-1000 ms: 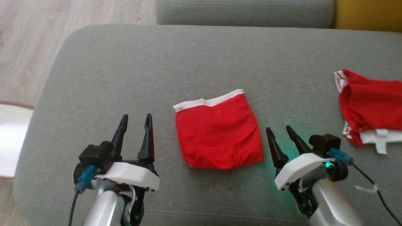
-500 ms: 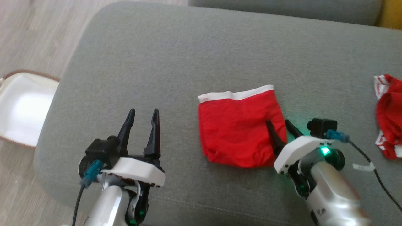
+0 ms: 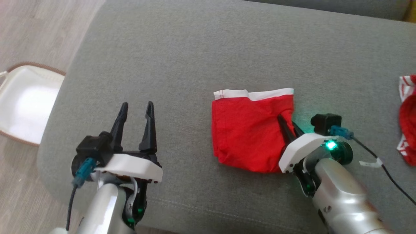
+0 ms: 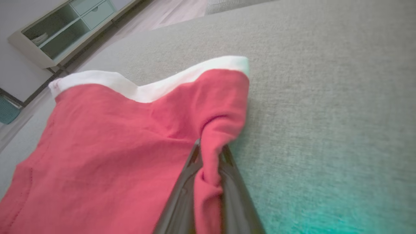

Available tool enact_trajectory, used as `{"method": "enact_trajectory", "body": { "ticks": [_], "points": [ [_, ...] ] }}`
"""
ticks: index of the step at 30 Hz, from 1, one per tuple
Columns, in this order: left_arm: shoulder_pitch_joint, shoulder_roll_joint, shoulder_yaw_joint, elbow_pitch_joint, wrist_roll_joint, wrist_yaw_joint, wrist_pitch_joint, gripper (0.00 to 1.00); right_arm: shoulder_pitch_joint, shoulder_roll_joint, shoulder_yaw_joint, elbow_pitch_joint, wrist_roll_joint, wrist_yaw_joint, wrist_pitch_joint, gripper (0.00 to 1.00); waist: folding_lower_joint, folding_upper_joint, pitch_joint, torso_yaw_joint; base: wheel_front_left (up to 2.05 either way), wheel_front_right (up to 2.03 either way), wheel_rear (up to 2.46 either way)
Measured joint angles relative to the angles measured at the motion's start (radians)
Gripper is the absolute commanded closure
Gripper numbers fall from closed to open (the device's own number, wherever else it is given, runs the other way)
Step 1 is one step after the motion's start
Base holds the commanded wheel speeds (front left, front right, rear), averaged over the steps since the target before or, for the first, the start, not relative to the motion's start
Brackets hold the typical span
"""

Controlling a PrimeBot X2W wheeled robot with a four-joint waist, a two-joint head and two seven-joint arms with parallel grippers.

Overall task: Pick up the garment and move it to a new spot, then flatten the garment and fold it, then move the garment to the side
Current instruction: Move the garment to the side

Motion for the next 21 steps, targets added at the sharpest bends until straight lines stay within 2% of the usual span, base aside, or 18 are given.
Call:
{"method": "enact_trajectory", "body": {
  "ticks": [3,6,12,16,21],
  "points": [
    [0.0,0.0,0.008,-0.002,0.004,-0.001,0.0,0.0,-0.004,0.002,0.012,0.028,-0.047,0.0,-0.039,1.0,0.0,0.0,-0.009,-0.022,0.0,0.0,0.0],
    [0.0,0.0,0.006,-0.007,0.004,-0.002,0.0,0.0,-0.023,0.001,0.01,0.047,-0.143,0.0,-0.069,1.0,0.0,0.0,-0.022,-0.052,0.0,0.0,0.0],
    [0.002,0.0,0.003,-0.016,0.005,-0.001,0.0,0.0,-0.061,-0.009,-0.016,0.01,-0.333,0.0,-0.087,1.0,0.0,0.0,-0.042,-0.129,0.0,0.0,0.0],
    [0.003,0.0,0.008,-0.025,0.014,-0.004,0.0,0.0,-0.063,-0.056,0.013,-0.03,-0.407,0.0,-0.078,1.0,0.0,0.0,-0.047,-0.193,0.0,0.0,0.0],
    [0.002,0.0,0.012,-0.032,0.024,-0.01,0.0,0.0,-0.084,-0.162,0.081,-0.09,-0.448,0.0,-0.032,1.0,0.0,0.0,-0.041,-0.275,0.0,0.0,0.0]
  ]
}}
